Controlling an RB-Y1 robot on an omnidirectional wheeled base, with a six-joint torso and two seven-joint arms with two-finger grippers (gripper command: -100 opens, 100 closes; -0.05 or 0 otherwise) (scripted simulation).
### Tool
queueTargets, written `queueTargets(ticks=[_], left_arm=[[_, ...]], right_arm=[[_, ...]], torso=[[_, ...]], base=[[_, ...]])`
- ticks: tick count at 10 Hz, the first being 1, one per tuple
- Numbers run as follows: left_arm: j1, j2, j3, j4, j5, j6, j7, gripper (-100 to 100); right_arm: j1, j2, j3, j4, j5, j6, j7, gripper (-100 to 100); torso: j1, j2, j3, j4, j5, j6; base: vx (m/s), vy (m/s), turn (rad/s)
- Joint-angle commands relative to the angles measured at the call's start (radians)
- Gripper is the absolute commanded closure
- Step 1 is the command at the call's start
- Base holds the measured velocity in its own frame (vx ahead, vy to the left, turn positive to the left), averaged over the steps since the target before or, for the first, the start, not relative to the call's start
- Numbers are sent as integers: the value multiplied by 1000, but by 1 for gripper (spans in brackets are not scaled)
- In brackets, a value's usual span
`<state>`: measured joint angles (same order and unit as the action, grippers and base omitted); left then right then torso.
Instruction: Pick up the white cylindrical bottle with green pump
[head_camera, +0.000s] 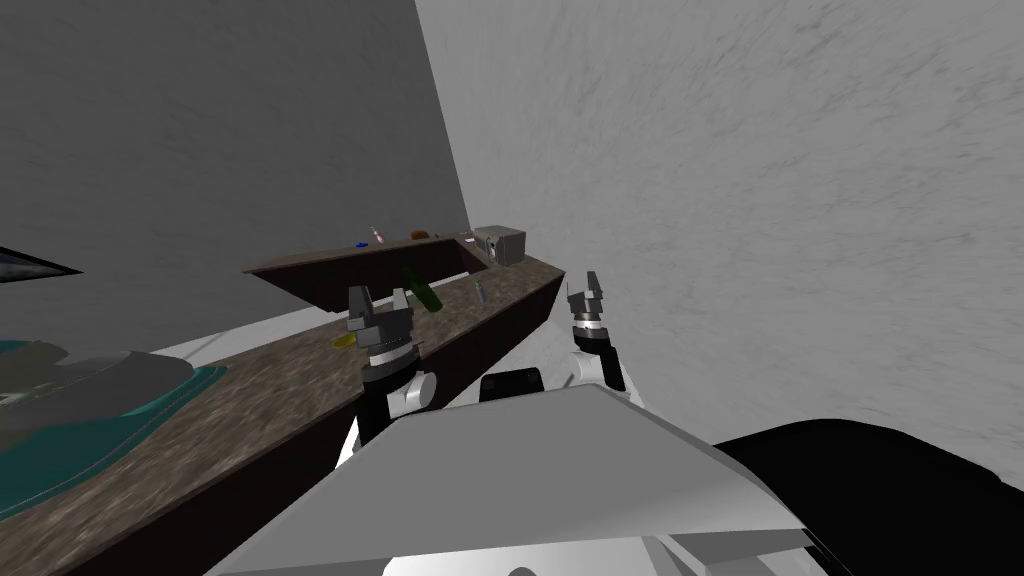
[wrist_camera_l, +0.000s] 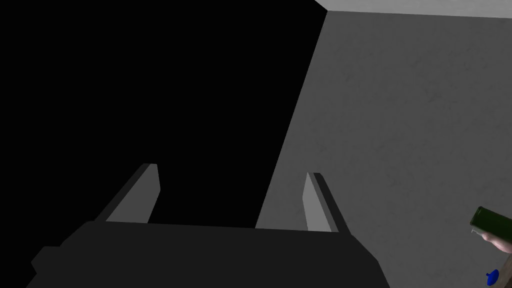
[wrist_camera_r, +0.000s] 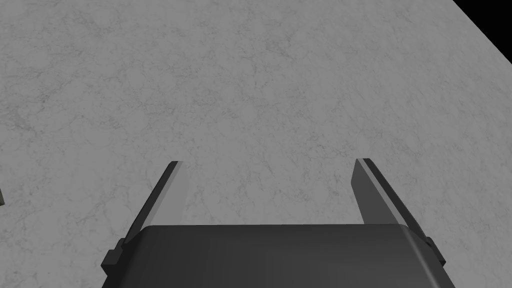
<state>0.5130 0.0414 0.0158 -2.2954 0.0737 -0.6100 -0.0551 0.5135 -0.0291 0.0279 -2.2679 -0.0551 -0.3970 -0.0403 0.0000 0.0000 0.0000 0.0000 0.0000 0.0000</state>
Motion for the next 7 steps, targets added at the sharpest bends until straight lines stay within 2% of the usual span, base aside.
queueTargets(ticks=[1,3,4,7], left_arm=[[-8,29,0,19,-9,0,-9,-100],[-28,69,-2,62,-31,-1,-29,-100],[-46,94,-3,102,-50,-2,-48,-100],[-79,126,-5,173,-87,-5,-83,-100]], right_arm=[[0,0,0,0,0,0,0,0],[0,0,0,0,0,0,0,0],[0,0,0,0,0,0,0,0],[0,0,0,0,0,0,0,0]], torso=[[0,0,0,0,0,0],[0,-1,0,0,0,0],[1,-1,-1,0,0,0],[1,-2,-1,0,0,0]], base=[[4,0,-39],[12,3,-73],[20,7,-109],[18,9,-78]])
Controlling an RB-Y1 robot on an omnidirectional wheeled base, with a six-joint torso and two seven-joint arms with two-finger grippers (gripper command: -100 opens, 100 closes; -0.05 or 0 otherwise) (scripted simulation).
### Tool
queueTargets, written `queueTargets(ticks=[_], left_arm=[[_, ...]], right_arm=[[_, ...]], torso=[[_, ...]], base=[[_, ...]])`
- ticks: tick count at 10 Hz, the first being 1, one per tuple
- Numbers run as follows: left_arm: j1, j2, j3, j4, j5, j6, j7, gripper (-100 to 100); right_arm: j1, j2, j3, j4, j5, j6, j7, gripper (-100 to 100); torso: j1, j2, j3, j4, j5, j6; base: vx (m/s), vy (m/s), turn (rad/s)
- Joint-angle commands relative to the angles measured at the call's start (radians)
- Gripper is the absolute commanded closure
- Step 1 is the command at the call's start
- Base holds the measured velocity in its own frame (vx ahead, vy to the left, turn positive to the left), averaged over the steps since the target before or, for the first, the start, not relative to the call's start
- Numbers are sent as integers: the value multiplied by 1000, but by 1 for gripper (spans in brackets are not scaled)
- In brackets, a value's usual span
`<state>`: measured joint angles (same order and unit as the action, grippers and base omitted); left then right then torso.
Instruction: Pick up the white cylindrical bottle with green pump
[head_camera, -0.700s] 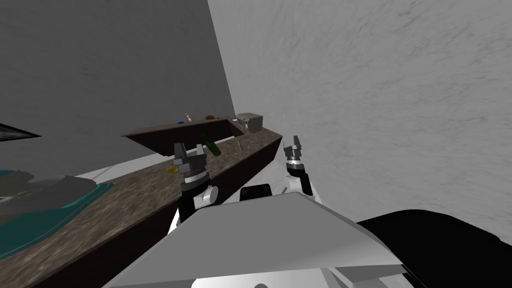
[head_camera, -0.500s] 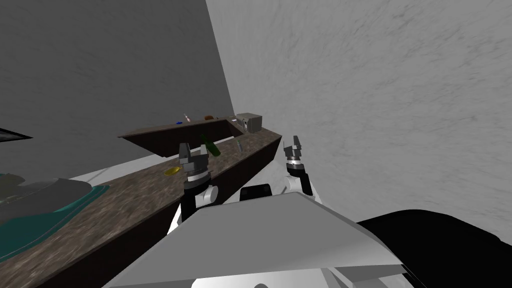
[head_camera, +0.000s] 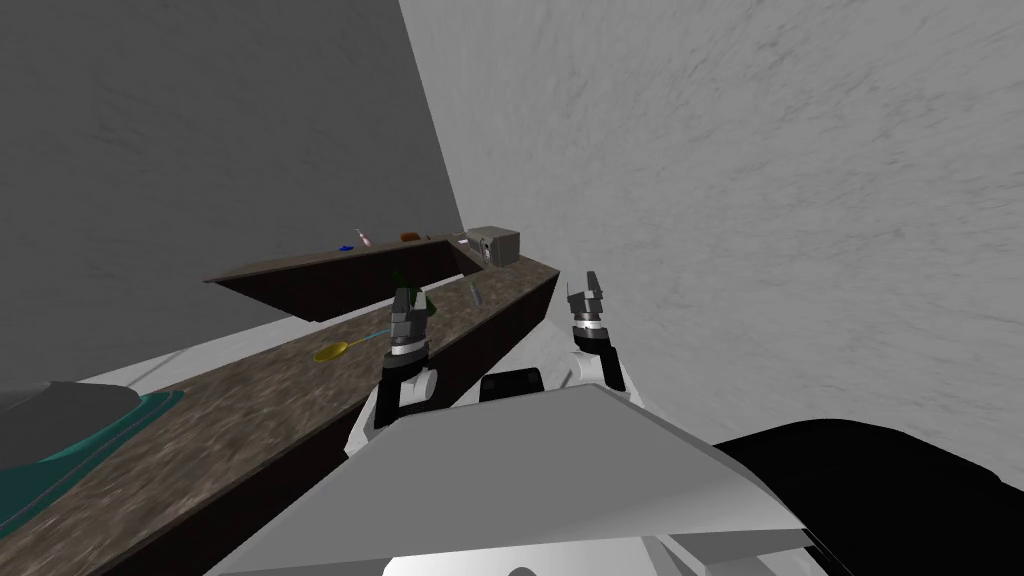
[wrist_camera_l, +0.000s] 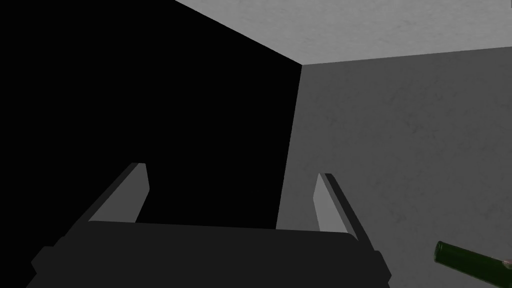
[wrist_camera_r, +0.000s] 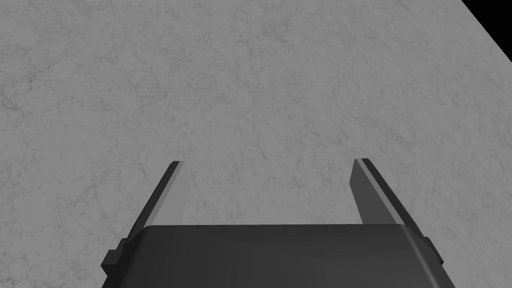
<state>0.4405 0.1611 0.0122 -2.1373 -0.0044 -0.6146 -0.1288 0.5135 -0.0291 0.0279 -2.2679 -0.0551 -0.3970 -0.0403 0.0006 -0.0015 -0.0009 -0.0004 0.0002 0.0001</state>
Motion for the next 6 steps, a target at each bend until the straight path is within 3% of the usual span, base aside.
queueTargets(ticks=[1,6], left_arm=[[-19,15,-2,41,-22,-1,-23,-100],[-72,50,-6,154,-81,-5,-79,-100]], right_arm=[[0,0,0,0,0,0,0,0],[0,0,0,0,0,0,0,0]], torso=[[0,0,0,0,0,0],[0,0,0,0,0,0]], base=[[17,6,-84],[15,7,-70]])
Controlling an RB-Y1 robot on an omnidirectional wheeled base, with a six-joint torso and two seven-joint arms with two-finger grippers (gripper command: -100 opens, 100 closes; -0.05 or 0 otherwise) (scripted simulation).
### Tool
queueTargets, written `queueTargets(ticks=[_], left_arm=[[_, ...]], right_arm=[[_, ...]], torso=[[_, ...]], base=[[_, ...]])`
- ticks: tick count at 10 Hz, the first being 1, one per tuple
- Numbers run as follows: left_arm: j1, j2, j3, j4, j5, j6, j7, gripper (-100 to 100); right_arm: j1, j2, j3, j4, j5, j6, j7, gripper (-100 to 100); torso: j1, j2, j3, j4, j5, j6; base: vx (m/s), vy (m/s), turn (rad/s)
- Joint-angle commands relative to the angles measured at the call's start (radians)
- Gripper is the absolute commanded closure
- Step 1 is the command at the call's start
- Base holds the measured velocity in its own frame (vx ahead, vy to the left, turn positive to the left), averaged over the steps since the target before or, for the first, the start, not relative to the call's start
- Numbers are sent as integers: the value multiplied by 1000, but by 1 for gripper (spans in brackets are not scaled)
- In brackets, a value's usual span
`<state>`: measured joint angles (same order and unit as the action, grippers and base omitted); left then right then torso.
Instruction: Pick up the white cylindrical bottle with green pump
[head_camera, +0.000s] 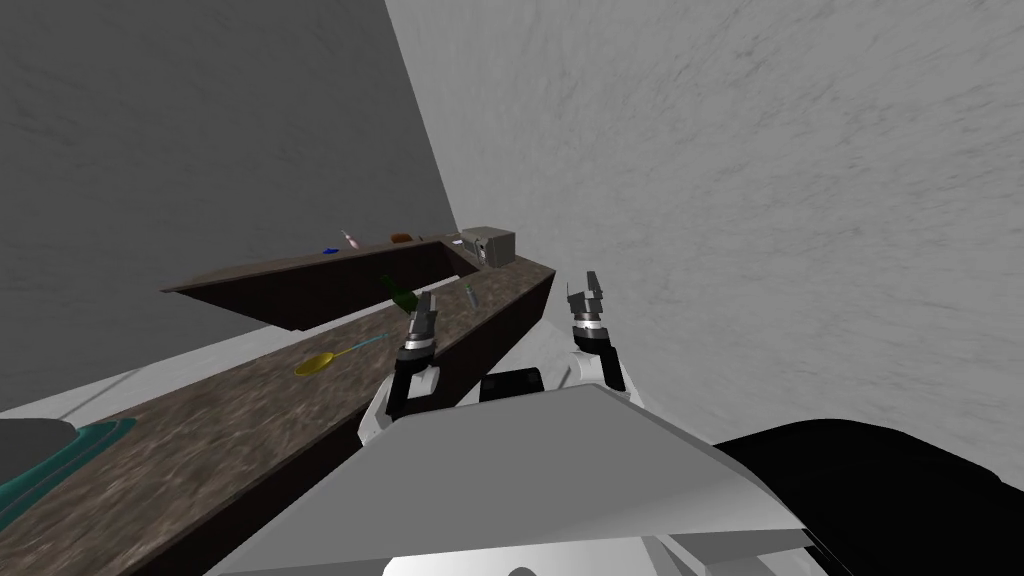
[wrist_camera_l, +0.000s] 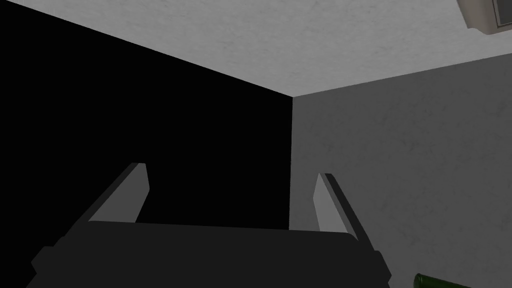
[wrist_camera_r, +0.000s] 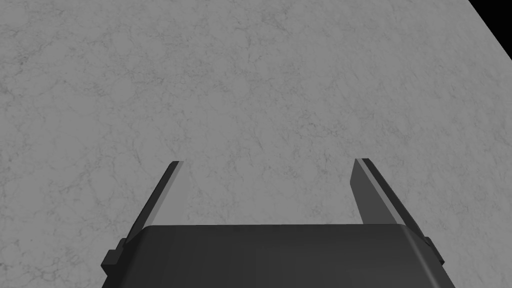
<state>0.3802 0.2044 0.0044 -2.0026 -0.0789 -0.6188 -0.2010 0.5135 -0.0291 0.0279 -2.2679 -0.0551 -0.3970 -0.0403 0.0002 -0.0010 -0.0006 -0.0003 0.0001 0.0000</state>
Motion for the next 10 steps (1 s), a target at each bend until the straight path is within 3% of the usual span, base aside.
queueTargets(ticks=[1,10], left_arm=[[-25,15,1,50,-22,-2,-22,-100],[-133,90,-5,290,-139,-6,-134,-100]], right_arm=[[0,0,0,0,0,0,0,0],[0,0,0,0,0,0,0,0]], torso=[[0,0,0,0,0,0],[1,0,0,0,0,0]], base=[[13,4,-80],[16,9,-81]])
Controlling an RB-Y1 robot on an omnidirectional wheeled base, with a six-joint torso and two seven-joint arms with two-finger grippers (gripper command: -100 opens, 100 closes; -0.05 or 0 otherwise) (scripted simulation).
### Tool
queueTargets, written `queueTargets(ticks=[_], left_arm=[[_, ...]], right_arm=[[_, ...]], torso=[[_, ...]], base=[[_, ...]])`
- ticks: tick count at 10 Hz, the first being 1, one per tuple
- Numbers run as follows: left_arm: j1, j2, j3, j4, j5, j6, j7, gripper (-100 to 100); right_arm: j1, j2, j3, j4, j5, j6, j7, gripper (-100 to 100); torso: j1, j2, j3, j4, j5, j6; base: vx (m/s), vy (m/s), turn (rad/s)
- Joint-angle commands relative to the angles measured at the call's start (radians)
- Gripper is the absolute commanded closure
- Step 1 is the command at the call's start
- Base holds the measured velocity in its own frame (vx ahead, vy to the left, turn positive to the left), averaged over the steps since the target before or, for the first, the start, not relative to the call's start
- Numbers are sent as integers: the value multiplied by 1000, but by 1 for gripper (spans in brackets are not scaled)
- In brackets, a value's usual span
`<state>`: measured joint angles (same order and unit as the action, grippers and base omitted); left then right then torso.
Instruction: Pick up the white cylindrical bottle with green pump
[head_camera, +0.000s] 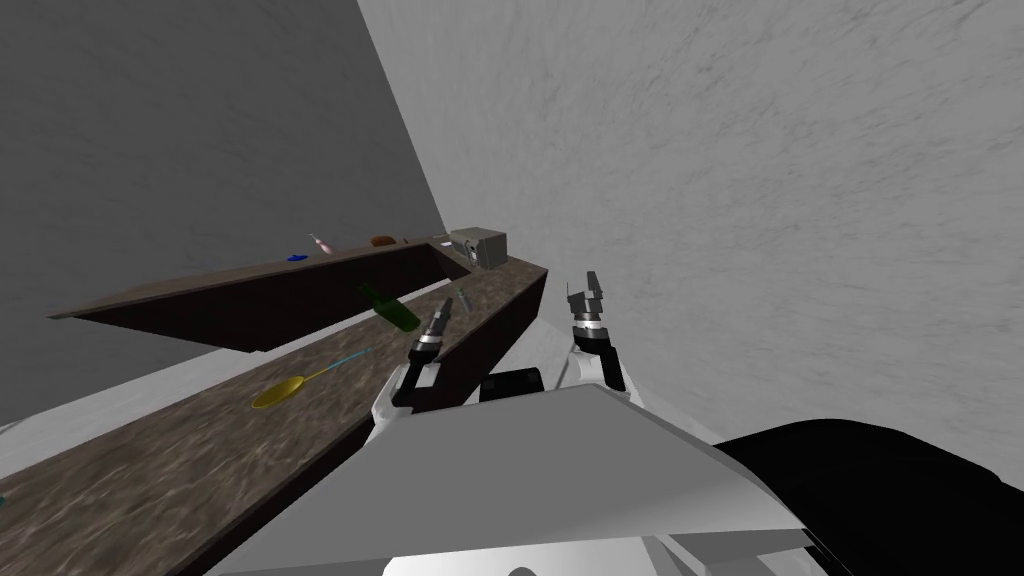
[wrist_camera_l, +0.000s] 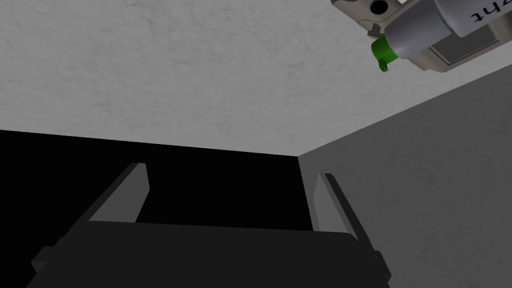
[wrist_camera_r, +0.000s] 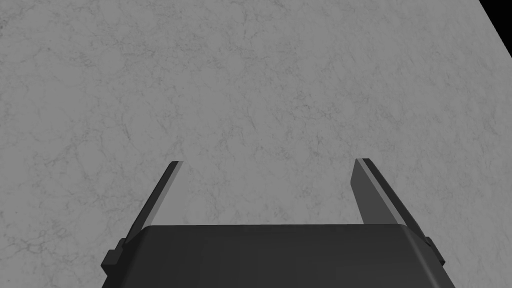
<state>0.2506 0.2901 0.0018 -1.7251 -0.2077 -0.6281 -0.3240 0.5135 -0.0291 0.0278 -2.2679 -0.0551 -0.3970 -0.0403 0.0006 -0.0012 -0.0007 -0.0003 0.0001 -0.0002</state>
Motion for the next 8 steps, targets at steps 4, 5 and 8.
queueTargets(ticks=[4,5,8], left_arm=[[-69,63,-6,152,-79,3,-76,-100],[-85,78,-7,189,-96,4,-92,-100],[-116,108,-8,264,-128,4,-123,-100]], right_arm=[[0,0,0,0,0,0,0,0],[0,0,0,0,0,0,0,0],[0,0,0,0,0,0,0,0]], torso=[[1,0,0,0,0,0],[1,0,0,0,0,0],[0,0,0,0,0,0]], base=[[17,15,-107],[21,17,-99],[13,10,-64]])
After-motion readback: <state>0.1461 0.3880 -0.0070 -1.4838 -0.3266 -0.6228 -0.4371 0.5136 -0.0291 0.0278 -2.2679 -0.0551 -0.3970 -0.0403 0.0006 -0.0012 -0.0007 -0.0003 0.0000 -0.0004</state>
